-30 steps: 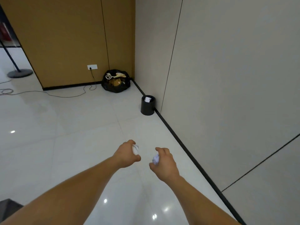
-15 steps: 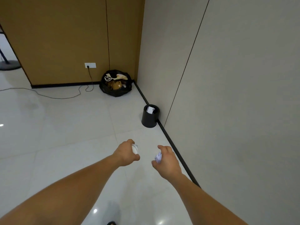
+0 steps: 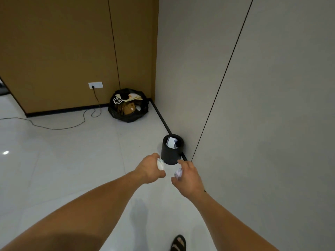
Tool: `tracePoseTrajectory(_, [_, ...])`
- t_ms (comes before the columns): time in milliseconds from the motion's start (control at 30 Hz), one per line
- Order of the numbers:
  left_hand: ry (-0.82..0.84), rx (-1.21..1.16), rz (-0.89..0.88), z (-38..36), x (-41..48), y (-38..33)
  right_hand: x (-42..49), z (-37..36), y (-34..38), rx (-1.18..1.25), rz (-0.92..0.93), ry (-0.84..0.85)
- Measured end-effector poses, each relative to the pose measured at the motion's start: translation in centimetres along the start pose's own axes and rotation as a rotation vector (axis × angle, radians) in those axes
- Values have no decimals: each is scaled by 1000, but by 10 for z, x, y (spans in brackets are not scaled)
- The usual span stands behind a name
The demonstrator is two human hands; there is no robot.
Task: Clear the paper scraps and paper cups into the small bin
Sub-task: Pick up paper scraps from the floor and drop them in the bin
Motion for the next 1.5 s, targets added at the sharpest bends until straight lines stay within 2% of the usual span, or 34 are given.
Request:
tracePoseTrajectory(233, [-34,-5,37,12,148,-54,154,28,-42,1,28,52])
tracePoseTrajectory(367, [25,2,25,7,219,-68,225,33,-60,12,22,83])
tracePoseTrajectory(500, [54,-18,67,8,310,-62,304,23,-72,25,2,113])
tracePoseTrajectory(833, [255,-1,199,12,561,-21,521,-46,-89,45,-163,200])
tracePoseTrajectory(967, [312,23,239,-10,644,13,595,-102,-104,-18,-127,187])
tracePoseTrajectory(1033, [331,43,226,-35,686,42,629,-145,-125,87,-207,246])
tracePoseTrajectory(1233, [357,117,160,-147,789,147,697,-305,-219,94,-273,267])
tracePoseTrajectory(1367, [380,199,93,-226,835,217,729,-399,-271,56,-227,308])
tracePoseTrajectory(1500, [376,539,-81,-269,848,278,744,-451,-302,-295,-18,286])
Point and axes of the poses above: each hand's wrist, its own x-axis towards the middle knuckle, its own z-axis out of the back of the hand, y = z × x, the point moved 4 cm from there along x, towards the middle knuckle, and after that the axes turned 11 degrees about -x, right-handed, at the moved point
